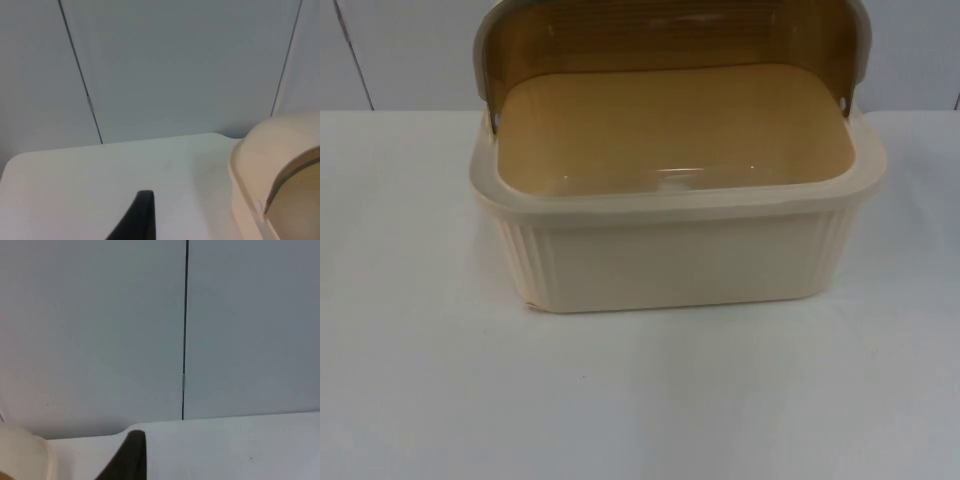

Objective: Open the box lid with the left hand, place the block into the box with the right hand, then close the box lid with the left hand.

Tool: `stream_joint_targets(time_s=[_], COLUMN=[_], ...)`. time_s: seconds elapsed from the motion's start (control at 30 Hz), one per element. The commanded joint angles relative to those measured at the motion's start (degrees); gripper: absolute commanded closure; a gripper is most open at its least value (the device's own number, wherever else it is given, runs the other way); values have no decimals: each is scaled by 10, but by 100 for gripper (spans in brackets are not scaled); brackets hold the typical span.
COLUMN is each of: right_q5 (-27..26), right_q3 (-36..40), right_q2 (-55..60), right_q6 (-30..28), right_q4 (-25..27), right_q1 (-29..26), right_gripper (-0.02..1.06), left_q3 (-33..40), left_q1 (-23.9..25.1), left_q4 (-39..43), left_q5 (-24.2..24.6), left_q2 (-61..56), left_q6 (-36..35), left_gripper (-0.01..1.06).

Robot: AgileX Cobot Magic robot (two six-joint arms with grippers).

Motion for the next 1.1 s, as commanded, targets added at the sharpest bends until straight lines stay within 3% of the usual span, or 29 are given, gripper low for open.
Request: stream_joint_targets(time_s=[0.0, 0.3, 0.67, 0.83, 1.07], right_q5=[-7, 4, 14, 14, 14], right_q3=[3, 3, 3, 3, 3], right_q2=[-11, -41, -54, -54, -54], right_q6=[-6, -5, -4, -4, -4], right_q4=[-5, -17, -41, -54, -54], right_q1=[-2, -2, -2, -1, -1], right_gripper=[0, 0, 0, 0, 0], left_q3=[2, -24, -242, -368, -448], left_q1=[-4, -4, -24, -73, -117], left_q4=[4, 0, 3, 6, 6], left_q5=[-12, -26, -29, -27, -56], left_q2=[-1, 59, 280, 398, 486], left_q6=[0, 0, 45, 132, 227], left_gripper=[0, 0, 0, 0, 0])
